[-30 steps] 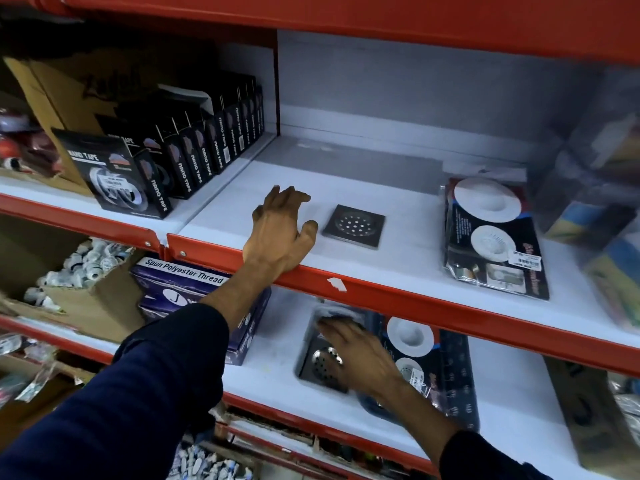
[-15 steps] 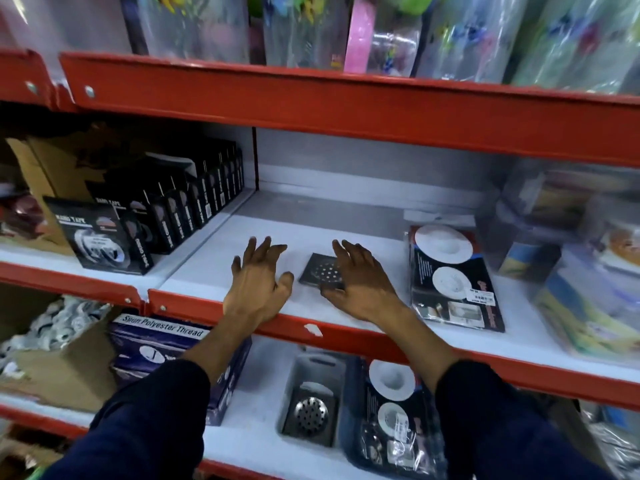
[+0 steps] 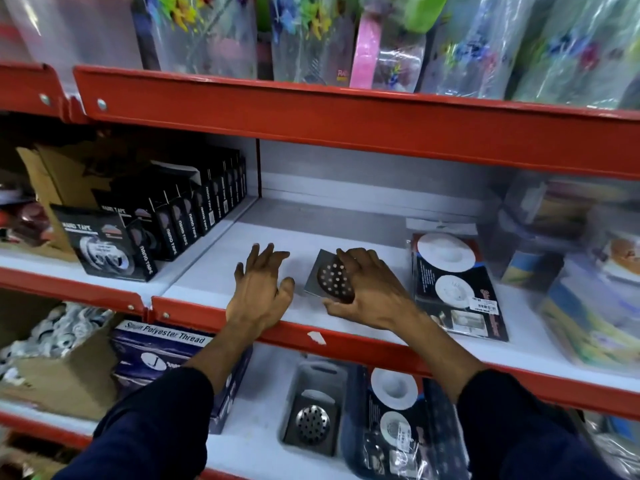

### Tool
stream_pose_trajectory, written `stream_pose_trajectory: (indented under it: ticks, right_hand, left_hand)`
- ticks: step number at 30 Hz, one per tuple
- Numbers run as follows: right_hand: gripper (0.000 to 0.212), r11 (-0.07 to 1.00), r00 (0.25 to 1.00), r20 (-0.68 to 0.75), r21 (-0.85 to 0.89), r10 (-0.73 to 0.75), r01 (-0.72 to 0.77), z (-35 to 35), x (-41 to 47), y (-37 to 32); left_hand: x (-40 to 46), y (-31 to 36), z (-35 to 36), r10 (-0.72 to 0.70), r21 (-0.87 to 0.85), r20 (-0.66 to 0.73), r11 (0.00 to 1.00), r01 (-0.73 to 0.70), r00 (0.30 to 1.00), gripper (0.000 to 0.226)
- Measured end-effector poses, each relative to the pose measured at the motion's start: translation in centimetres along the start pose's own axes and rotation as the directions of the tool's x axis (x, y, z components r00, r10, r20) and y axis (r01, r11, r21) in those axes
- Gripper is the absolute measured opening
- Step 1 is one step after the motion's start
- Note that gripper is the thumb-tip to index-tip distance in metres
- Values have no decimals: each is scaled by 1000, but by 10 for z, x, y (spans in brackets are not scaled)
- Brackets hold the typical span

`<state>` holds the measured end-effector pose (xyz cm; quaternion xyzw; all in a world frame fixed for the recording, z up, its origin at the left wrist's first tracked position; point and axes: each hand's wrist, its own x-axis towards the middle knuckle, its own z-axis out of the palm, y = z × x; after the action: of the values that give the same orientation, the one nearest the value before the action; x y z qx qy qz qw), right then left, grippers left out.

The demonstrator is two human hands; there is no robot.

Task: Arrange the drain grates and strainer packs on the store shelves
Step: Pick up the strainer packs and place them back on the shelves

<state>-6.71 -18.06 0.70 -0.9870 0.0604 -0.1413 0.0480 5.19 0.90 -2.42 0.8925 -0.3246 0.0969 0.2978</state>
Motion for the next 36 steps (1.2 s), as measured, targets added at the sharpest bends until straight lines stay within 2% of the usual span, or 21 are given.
stream_pose_trajectory:
  ticks: [7, 12, 18, 22, 26, 30, 34, 36]
  right_hand:
    - [101, 993, 975, -190, 1, -115, 117, -21, -88, -29]
    - [91, 976, 963, -177, 39, -204, 214, 16, -139, -31]
    - [77, 970, 976, -31, 109, -216, 218, 95, -159, -33]
    - [84, 993, 977, 202, 115, -60, 37, 153, -141, -25]
    - [91, 990, 915, 402, 114, 28, -81, 196, -109, -20]
    - [90, 995, 850, 527, 85, -7, -44, 234, -97, -18]
    - [92, 998, 812, 582, 67, -38, -1, 247, -96, -14]
    - [91, 996, 819, 568, 87, -76, 32, 238, -98, -15]
  left_hand:
    - [-5, 0, 0, 2, -1, 5, 1000, -2, 1000, 63]
    - [-4, 2, 1, -5, -13, -6, 1000, 4, 1000, 62]
    - [-2, 0, 2, 5, 1, -14, 1000, -5, 1000, 60]
    - [-1, 0, 3, -4, -5, -22, 1000, 4, 1000, 59]
    - [2, -3, 4, -9, -5, -25, 1000, 9, 1000, 58]
    - [3, -4, 5, 1, -5, -37, 1000, -1, 999, 58]
    - [3, -4, 5, 8, -11, -42, 1000, -9, 999, 58]
    - [4, -5, 6, 9, -11, -40, 1000, -9, 999, 58]
